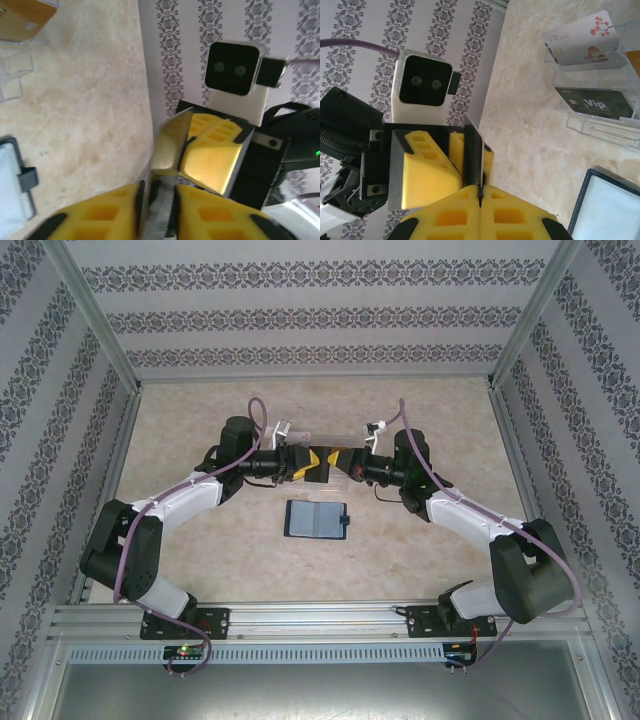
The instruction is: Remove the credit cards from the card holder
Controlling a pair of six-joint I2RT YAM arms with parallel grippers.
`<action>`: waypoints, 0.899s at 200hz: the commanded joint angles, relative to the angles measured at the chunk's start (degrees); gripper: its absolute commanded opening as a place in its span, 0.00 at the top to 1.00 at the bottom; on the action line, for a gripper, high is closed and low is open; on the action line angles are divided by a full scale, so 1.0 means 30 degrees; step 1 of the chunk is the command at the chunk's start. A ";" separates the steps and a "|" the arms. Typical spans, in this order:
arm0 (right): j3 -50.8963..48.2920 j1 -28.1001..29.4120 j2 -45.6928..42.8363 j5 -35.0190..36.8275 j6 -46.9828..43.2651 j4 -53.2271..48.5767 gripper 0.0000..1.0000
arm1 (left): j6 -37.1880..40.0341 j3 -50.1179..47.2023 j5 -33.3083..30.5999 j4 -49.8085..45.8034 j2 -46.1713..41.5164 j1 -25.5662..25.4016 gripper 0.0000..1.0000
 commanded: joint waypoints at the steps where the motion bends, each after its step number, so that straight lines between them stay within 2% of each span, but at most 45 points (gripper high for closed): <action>1: -0.0289 -0.0218 0.0001 -0.0375 0.0583 0.1025 1.00 | -0.0822 -0.0249 0.0586 0.2330 -0.0362 0.0087 0.92; 12: -0.0314 -0.0248 0.0033 -0.0378 0.0877 0.1055 1.00 | -0.0852 -0.0350 0.0382 0.2438 -0.0468 0.0096 1.00; 30: -0.0575 -0.0222 -0.0009 -0.0166 0.1730 0.1315 0.73 | -0.1086 -0.0436 -0.0270 0.2443 -0.0791 0.0093 1.00; 37: -0.0756 -0.0192 -0.0103 0.0010 0.2203 0.1582 0.66 | -0.1334 -0.0498 -0.0594 0.2519 -0.0929 0.0084 1.00; 45: -0.0980 -0.0099 -0.0255 0.0175 0.2788 0.1918 0.59 | -0.1758 -0.0630 -0.0975 0.2738 -0.1087 0.0089 1.00; 55: -0.1186 0.0106 -0.0537 0.0443 0.3313 0.2162 0.55 | -0.2312 -0.0792 -0.1486 0.3071 -0.1337 0.0101 1.00; 77: -0.1247 0.0668 -0.0962 0.1136 0.3888 0.2015 0.53 | -0.3322 -0.1150 -0.2378 0.3708 -0.1778 0.0082 1.00; 108: -0.0896 0.1314 -0.0370 0.1251 0.4994 0.3033 0.55 | -0.4166 -0.1405 -0.3079 0.3855 -0.2099 0.0075 1.00; 151: -0.0045 0.1481 0.0280 0.1256 0.5298 0.3589 0.64 | -0.4706 -0.1596 -0.3044 0.4032 -0.2199 0.0089 1.00; 180: 0.0928 0.1407 0.1088 0.0765 0.5156 0.3596 0.73 | -0.4176 -0.1480 -0.3023 0.2938 -0.2237 0.0083 1.00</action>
